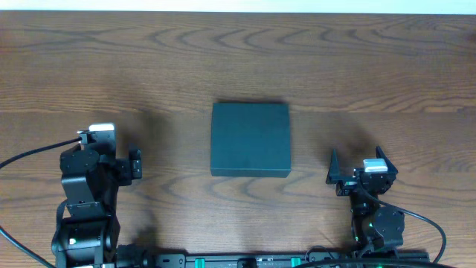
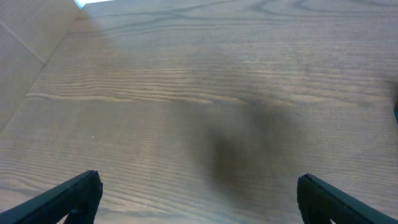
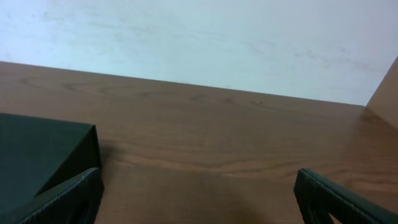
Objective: Pack container
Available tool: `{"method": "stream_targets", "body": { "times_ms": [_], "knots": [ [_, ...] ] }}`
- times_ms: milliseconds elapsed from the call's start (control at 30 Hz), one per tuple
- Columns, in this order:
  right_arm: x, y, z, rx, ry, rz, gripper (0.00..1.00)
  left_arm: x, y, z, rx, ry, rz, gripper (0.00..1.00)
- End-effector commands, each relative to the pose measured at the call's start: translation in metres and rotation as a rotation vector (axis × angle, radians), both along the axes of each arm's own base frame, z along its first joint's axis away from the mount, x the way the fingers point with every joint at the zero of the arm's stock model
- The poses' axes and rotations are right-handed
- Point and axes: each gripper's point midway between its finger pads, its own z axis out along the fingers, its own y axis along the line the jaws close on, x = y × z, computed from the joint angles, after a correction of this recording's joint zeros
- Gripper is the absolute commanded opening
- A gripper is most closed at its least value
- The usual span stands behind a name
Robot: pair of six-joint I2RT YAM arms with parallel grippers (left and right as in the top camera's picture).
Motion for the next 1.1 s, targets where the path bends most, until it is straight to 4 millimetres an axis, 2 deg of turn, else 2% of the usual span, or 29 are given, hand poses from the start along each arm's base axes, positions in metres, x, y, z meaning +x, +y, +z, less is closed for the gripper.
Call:
{"method": "stream_targets", "body": {
  "times_ms": [0, 233, 600, 1067],
  "knots": [
    [-0.0005, 0.0025, -0.0009, -0.008, -0.001, 0.011, 0.99, -0.0002, 0.0013, 0.0000, -0.004, -0.003, 0.014, 0.98],
    [-0.0003, -0.0046, -0.0003, 0.045, -0.003, -0.029, 0.99, -0.0002, 0.0013, 0.0000, -0.004, -0.003, 0.014, 0.99],
    [-0.0003, -0.0041, 0.0005, 0.155, -0.006, -0.032, 0.99, -0.0002, 0.0013, 0.0000, -0.004, -0.003, 0.014, 0.99],
    [-0.0003, -0.0041, 0.0005, 0.154, -0.006, -0.032, 0.99, -0.0002, 0.0013, 0.0000, -0.004, -0.003, 0.014, 0.99]
  ]
}}
